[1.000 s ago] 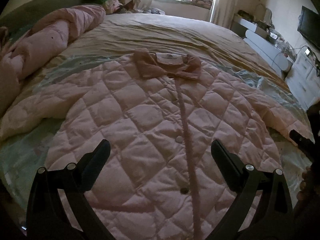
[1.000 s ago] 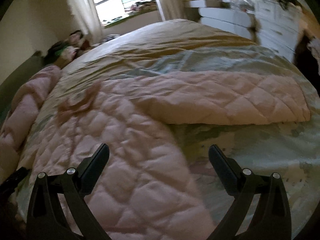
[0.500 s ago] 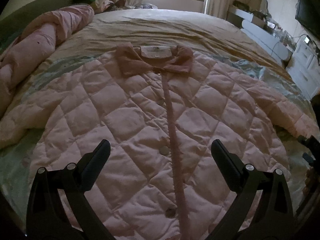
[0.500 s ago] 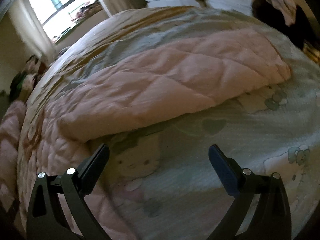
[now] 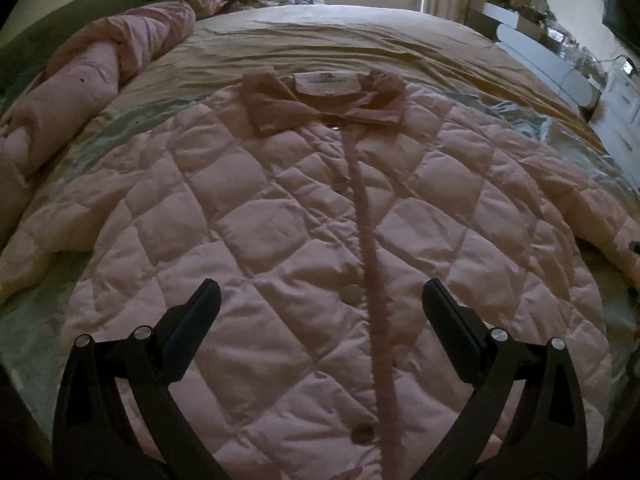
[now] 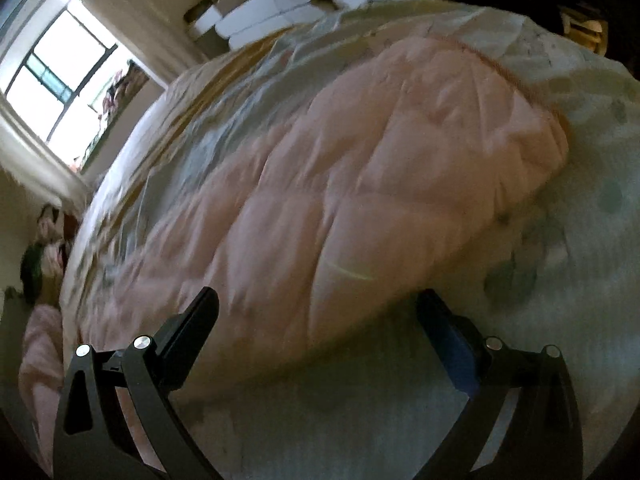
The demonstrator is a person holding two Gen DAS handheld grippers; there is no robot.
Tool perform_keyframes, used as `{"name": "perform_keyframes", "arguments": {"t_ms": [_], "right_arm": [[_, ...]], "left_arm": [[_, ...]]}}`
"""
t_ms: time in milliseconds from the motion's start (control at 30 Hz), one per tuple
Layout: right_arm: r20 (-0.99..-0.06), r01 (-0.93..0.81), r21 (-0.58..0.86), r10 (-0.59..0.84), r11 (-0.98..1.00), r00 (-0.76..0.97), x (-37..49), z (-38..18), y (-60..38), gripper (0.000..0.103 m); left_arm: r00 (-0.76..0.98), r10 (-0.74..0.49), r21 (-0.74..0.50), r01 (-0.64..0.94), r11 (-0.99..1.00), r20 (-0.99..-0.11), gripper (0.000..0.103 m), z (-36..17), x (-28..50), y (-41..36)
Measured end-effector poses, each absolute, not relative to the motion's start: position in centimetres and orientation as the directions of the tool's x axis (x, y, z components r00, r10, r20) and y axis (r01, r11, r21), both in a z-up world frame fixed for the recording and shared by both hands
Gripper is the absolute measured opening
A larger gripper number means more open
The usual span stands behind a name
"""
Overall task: Fold large clothes
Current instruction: 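Move the right tool to the jacket sleeve and grasp its cuff, then lift the sleeve with the right tool and fold it across the jacket body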
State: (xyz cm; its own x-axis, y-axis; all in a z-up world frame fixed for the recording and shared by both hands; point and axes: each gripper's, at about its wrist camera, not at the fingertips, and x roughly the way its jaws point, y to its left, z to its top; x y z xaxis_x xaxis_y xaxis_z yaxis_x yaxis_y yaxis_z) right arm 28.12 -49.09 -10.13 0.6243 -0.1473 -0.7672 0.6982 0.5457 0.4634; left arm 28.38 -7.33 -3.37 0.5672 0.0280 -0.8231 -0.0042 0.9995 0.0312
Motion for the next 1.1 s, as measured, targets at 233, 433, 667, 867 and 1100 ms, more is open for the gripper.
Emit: {"name": "perform_keyframes", "arguments": {"t_ms": [233, 433, 667, 867, 1100], "right_arm": [[-0.717, 0.683, 0.562, -0.136, 0.466, 0.683, 28.9, -10.4, -52.9, 0.026], [-0.594, 0.542, 0.576, -0.142, 0.612, 0.792, 31.0, -2.7, -50.3, 0.015], [-0.485, 0.37, 0.514, -0.093, 0.774, 0.87, 33.9, 5.9, -44.5, 0.015], [-0.428, 0.241, 0.481, -0.014, 0.843, 0.903, 35.3, 10.2, -39.1, 0.015], [-0.393, 0.109, 0.425, 0.074, 0.898, 0.917, 36.9, 13.7, -32.8, 0.015]], "left_arm": [[0.589, 0.056, 0.036, -0.046, 0.998, -0.806, 0.094, -1.1, 28.3, -5.3], [0.606, 0.068, 0.028, -0.075, 0.997, -0.792, 0.094, 1.5, 28.4, -3.6], [0.629, 0.049, 0.011, -0.065, 0.998, -0.776, 0.094, 4.0, 28.1, -2.1], [0.644, 0.063, 0.0, -0.097, 0.995, -0.762, 0.094, 6.0, 28.3, 0.3], [0.671, 0.064, -0.051, -0.149, 0.988, -0.738, 0.094, 7.7, 28.2, 3.8]]}}
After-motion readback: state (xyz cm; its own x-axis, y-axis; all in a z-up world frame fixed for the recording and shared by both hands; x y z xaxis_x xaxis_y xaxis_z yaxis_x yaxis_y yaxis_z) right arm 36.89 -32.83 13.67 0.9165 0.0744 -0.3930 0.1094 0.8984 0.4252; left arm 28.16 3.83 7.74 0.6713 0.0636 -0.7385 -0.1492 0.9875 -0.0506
